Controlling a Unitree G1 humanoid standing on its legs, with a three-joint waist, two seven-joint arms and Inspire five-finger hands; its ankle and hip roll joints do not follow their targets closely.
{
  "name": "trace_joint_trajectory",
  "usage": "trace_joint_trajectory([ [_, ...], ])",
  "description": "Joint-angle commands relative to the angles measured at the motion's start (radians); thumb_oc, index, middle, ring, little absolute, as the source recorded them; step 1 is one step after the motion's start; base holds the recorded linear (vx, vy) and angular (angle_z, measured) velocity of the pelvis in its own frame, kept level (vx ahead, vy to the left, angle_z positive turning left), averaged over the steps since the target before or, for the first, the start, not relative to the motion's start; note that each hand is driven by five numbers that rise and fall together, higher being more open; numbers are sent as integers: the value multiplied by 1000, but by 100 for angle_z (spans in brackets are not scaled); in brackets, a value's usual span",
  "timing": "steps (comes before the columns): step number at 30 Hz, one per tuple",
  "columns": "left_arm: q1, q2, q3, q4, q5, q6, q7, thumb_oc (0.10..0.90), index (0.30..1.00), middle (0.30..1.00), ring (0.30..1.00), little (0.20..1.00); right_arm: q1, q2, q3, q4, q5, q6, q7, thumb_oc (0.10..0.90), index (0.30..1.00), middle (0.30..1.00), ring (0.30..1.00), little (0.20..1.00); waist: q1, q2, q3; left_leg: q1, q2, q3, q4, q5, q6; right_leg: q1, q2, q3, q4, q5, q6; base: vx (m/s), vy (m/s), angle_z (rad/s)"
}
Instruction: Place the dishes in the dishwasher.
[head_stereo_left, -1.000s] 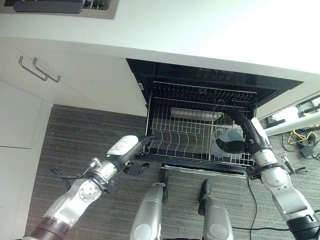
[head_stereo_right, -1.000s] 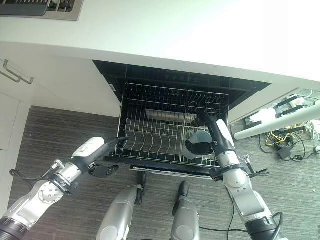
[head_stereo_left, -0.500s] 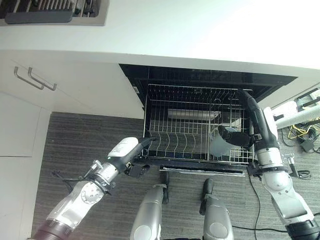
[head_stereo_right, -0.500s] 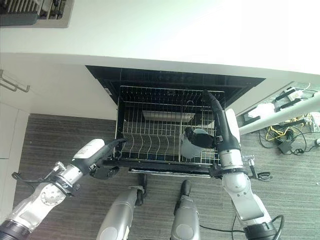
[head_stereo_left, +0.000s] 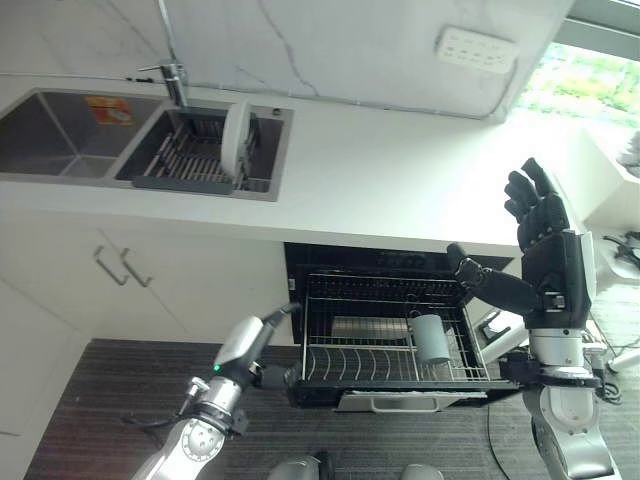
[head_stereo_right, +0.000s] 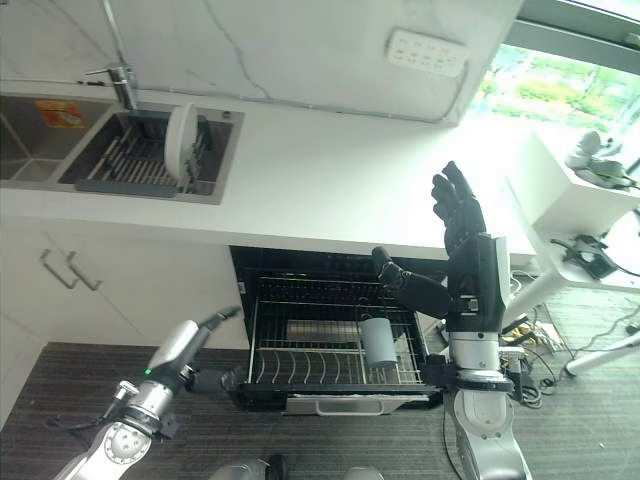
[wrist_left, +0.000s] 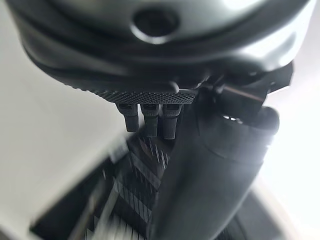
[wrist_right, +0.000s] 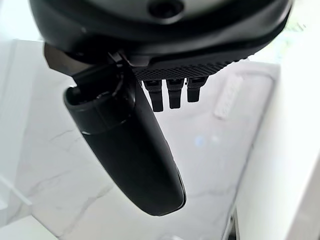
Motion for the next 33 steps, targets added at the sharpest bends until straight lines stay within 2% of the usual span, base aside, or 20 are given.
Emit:
trace_joint_trajectory([
  [1,-67,-12,97,-109,-141,-14,83,800,900,900,900,900,-101,-34,-54,-15,73,-96,23,800,900,900,900,900,5,49,14,112,70,-6,-96,-129,-49,11,124,-21,31,-43,9,123,84,37],
  [2,-66,-21,111,-93,-170,12,79,800,900,900,900,900,-101,-39,-58,-14,74,-95,17,800,900,900,900,900,3,46,15,116,61,-15,-96,-126,-53,17,189,-13,15,-73,-17,101,14,36],
  [4,-60,-46,131,-72,-278,39,32,800,900,900,900,900,-104,-57,-67,-16,94,-95,18,800,900,900,900,900,5,34,14,121,41,-17,-96,-115,-71,7,253,-20,0,-121,-52,101,0,40],
  [6,-43,-76,157,-48,-354,59,-43,800,900,900,900,900,-103,-71,-84,-5,139,-99,44,800,900,900,900,900,10,22,17,137,25,-13,-96,-96,-82,0,240,-10,0,-169,-74,109,-45,26],
  [7,-36,-87,163,-24,-366,73,-19,800,900,900,900,900,-100,-88,-102,-1,183,-100,75,800,900,900,900,900,5,15,18,156,12,-7,-96,-87,-87,-17,236,14,0,-173,-78,184,-55,46],
  [8,-13,-105,181,26,-434,36,-5,800,900,900,900,900,-96,-120,-126,20,207,-137,97,800,900,900,900,900,22,-27,28,186,8,77,-77,-49,-116,-1,155,-25,0,-191,-98,160,-26,26],
  [9,-11,-116,181,47,-440,21,-11,800,900,900,900,900,-91,-126,-127,25,196,-143,90,800,900,900,900,900,22,-27,44,157,12,57,0,-27,-130,9,160,-2,0,-191,-105,133,73,-1],
  [10,-6,-144,191,97,-455,15,-26,800,900,900,900,900,-104,-139,-125,44,236,-140,113,800,900,900,900,900,38,-27,65,47,22,12,133,33,-160,11,163,10,0,-188,-130,62,130,-30],
  [13,-4,-175,204,187,-473,-5,-35,800,900,900,900,900,-127,-117,-119,48,237,-118,148,800,900,900,900,900,36,-14,62,60,65,0,22,54,-164,13,174,34,0,-198,-130,165,248,-4],
  [14,-1,-188,207,224,-476,-2,-38,800,900,900,900,900,-133,-115,-118,42,222,-98,159,800,900,900,900,900,36,-8,60,94,79,-9,-95,63,-166,17,173,43,0,-205,-123,270,448,-26],
  [15,2,-204,199,277,-468,10,-42,800,900,900,900,900,-141,-117,-111,38,206,-80,151,800,900,900,900,900,34,20,60,33,129,-59,-96,44,-185,27,192,60,0,-219,-118,284,479,-16],
  [17,-2,-227,185,341,-451,13,-51,800,900,900,900,900,-146,-125,-110,31,189,-73,126,800,900,900,900,900,35,34,59,-19,159,-95,-96,66,-207,43,194,72,0,-234,-117,245,402,-6],
  [18,-10,-240,173,405,-435,1,-65,800,900,900,900,900,-146,-137,-118,25,193,-69,109,800,900,900,900,900,30,39,57,-39,174,-83,-96,75,-213,53,183,68,0,-243,-114,252,450,-9],
  [20,-32,-256,143,514,-413,29,-105,800,900,900,900,900,-139,-156,-145,10,219,-52,75,800,900,900,900,900,9,48,39,-29,184,-26,-96,46,-203,51,133,25,0,-239,-83,251,492,-23],
  [23,-42,-277,120,638,-358,43,-156,800,900,900,900,900,-116,-125,-170,-9,217,-50,42,800,900,900,900,900,-5,56,26,18,124,-50,-96,-15,-162,35,87,16,0,-207,-52,207,366,-1],
  [26,-24,-290,99,701,-330,52,-165,800,900,900,900,900,-123,-101,-165,-22,201,-36,44,800,900,900,900,900,-4,67,19,41,102,-42,-96,-40,-132,27,79,-16,0,-182,-43,112,283,-15],
  [27,-20,-290,97,719,-326,51,-167,800,900,900,900,900,-125,-96,-163,-25,199,-32,50,800,900,900,900,900,-4,69,19,46,103,-29,-96,-47,-125,24,80,-36,0,-171,-41,32,327,-31],
  [28,-16,-289,102,764,-336,78,-163,800,900,900,900,900,-143,-83,-147,-30,204,-3,77,800,900,900,900,900,15,71,22,67,126,55,-96,-76,-109,33,91,-156,0,-118,-28,29,303,-67],
  [31,-30,-297,103,805,-323,104,-179,800,900,900,900,900,-147,-99,-155,-26,203,-12,40,800,900,900,900,900,1,49,26,48,91,24,-96,-73,-104,-12,189,-108,0,-135,-60,-13,71,-143],
  [33,-20,-305,101,815,-328,108,-182,800,900,900,900,900,-158,-111,-160,-32,214,-1,46,800,900,900,900,900,7,39,25,42,73,25,-96,-68,-107,-32,196,-113,0,-147,-68,-48,-82,39],
])
